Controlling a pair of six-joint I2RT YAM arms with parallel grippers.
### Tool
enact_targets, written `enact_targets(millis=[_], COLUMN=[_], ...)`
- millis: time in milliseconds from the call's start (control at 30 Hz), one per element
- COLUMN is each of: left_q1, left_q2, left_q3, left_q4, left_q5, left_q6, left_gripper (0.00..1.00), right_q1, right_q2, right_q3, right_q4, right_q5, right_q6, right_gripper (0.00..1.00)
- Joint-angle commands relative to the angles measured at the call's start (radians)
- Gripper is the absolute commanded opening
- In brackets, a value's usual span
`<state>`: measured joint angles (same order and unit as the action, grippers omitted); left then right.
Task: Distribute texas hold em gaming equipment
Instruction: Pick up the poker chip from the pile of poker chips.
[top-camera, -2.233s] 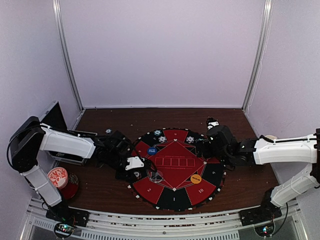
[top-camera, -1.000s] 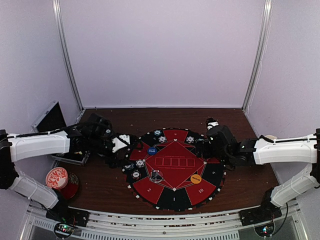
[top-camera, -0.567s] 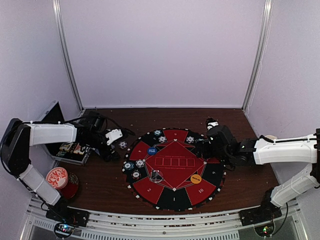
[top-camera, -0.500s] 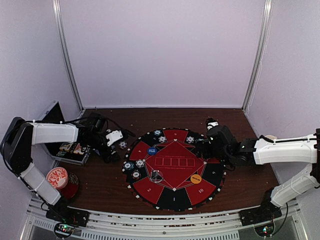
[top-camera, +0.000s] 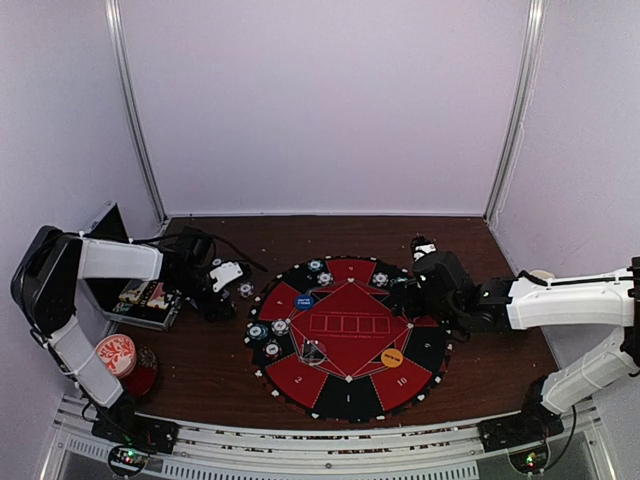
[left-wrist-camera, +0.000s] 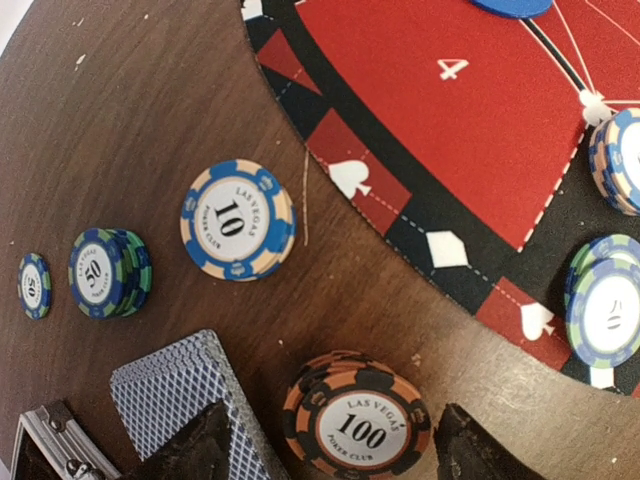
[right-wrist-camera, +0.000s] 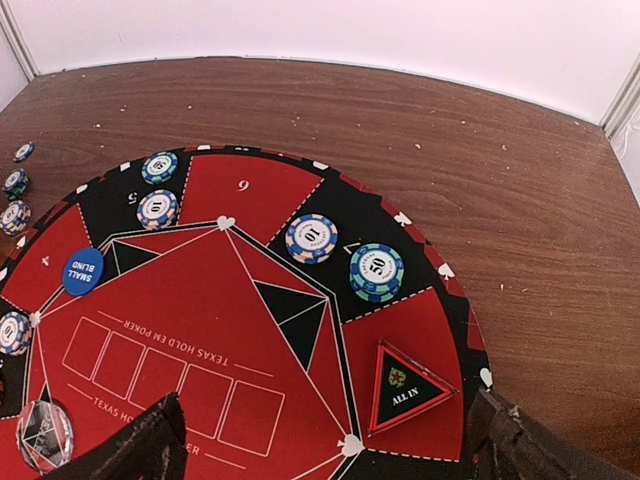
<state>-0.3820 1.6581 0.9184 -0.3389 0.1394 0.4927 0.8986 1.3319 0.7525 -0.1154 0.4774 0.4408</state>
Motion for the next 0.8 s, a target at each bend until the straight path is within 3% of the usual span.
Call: enact_targets(millis=[0,400,767], left_q1=[0.009,0.012,0.013], left_q2=[0.016,0.043,0.042], left_q3=[0.029,0.035,0.039], left_q4=[0.013,-0.01,-0.015], left_q5=[0.016,0.036,0.041], left_q6=[-0.001,0.012,0.008], left_gripper=[0.7,0.59,0.43], right_q1=[0.005,0.008,0.007], right_q2=[-0.01,-0.01,-0.007], right_q3=[0.011,0.01,0.012], right_q4=[-0.002,-0.003,-0.001], right_q5=[0.008,0.008,0.008], right_q6=[-0.007,-0.008,-0.008], right_gripper=[1.0,1.0,1.0])
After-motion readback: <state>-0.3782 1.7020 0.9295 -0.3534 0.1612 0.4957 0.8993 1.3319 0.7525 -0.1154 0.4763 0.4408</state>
